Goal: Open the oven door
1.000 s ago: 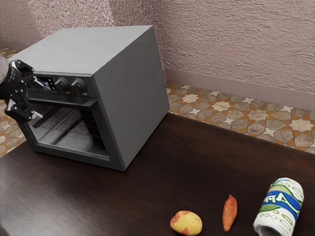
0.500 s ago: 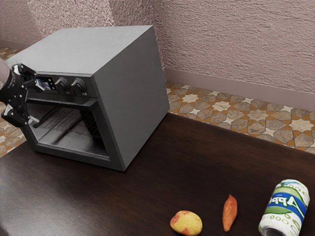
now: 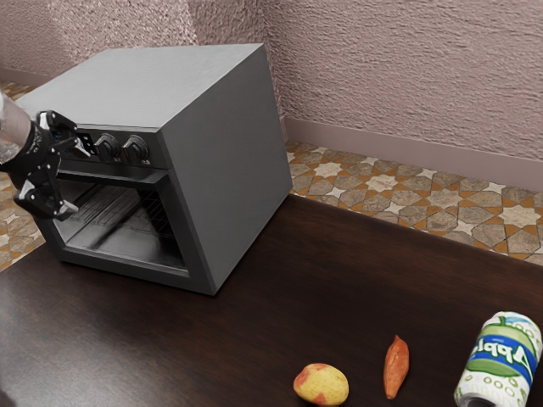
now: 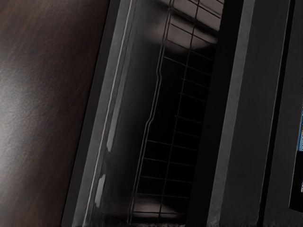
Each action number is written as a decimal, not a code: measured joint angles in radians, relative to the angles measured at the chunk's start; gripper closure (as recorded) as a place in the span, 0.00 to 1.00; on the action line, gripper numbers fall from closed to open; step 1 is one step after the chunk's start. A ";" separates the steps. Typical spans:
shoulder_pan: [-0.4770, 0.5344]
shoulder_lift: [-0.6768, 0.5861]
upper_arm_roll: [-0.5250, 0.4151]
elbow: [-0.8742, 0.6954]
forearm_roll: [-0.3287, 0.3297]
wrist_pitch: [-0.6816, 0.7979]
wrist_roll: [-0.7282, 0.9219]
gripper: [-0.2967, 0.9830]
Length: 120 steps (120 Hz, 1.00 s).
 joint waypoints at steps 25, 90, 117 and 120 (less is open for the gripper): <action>0.001 0.004 -0.001 -0.011 -0.005 0.017 0.009 0.23; 0.006 0.018 -0.001 -0.080 -0.060 0.042 0.019 0.23; 0.036 -0.039 0.000 -0.156 -0.072 0.056 0.021 0.23; 0.041 -0.058 0.000 -0.172 -0.073 0.059 0.022 0.23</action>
